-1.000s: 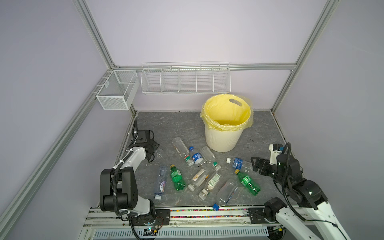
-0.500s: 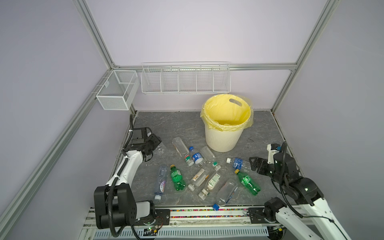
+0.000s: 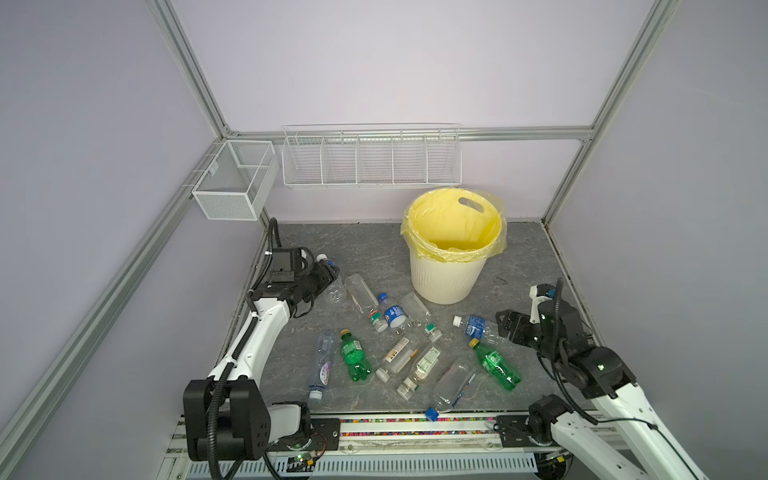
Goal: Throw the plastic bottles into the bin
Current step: 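Lift the blue-labelled bottle with the left gripper toward the bin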
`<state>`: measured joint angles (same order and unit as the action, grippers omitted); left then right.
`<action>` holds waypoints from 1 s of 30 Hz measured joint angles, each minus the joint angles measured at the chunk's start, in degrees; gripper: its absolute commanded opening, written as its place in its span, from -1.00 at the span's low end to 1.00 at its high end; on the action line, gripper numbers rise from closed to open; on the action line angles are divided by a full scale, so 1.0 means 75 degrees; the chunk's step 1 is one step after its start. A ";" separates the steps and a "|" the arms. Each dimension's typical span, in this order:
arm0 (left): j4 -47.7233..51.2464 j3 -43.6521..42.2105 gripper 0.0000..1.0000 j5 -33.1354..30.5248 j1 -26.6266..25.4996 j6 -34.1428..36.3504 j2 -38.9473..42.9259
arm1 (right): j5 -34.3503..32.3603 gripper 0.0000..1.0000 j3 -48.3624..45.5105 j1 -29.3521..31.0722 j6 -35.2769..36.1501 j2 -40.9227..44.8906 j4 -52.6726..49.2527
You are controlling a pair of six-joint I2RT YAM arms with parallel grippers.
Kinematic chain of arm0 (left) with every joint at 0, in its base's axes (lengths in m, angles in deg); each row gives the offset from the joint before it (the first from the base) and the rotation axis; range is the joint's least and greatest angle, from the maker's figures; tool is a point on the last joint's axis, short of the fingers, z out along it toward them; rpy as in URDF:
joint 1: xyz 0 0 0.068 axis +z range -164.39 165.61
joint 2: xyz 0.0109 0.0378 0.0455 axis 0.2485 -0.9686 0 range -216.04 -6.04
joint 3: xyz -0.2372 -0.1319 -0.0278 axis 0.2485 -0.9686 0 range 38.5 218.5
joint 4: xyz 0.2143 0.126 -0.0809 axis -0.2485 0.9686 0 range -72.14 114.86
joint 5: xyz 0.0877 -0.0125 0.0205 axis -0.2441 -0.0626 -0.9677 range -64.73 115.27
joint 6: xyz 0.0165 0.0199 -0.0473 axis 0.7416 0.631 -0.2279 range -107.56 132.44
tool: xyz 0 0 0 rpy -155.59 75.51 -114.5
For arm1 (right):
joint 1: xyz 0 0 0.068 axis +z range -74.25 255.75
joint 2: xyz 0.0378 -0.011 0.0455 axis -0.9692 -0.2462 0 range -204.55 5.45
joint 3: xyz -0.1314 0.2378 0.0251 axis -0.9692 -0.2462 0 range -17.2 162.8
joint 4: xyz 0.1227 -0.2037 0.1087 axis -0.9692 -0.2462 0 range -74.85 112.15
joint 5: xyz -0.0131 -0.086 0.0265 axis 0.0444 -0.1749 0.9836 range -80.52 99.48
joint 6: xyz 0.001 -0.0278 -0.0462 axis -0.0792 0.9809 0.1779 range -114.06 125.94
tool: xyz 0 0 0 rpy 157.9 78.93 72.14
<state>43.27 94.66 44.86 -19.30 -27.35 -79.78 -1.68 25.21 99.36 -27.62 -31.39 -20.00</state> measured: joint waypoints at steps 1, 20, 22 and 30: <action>0.0009 0.0000 0.25 0.0009 -0.0093 0.0009 0.0050 | 0.0003 0.75 0.0000 0.0000 -0.0012 -0.0044 0.0023; 0.0950 0.0638 0.14 -0.0189 -0.0947 0.0807 0.0676 | 0.0006 0.76 -0.0309 0.0000 -0.0076 -0.0131 0.0306; 0.0597 0.0530 0.16 0.0087 -0.0985 0.0799 0.0877 | 0.0009 0.76 -0.0402 0.0000 -0.0085 -0.0117 0.0347; -0.1437 -0.0323 0.20 0.0868 -0.1107 0.0513 0.2192 | 0.0038 0.75 -0.0627 0.0000 -0.0102 -0.0114 0.0393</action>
<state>32.50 92.23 51.38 -27.60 -23.51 -63.34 -1.39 20.51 99.36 -28.39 -32.24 -17.05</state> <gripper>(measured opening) 0.602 0.880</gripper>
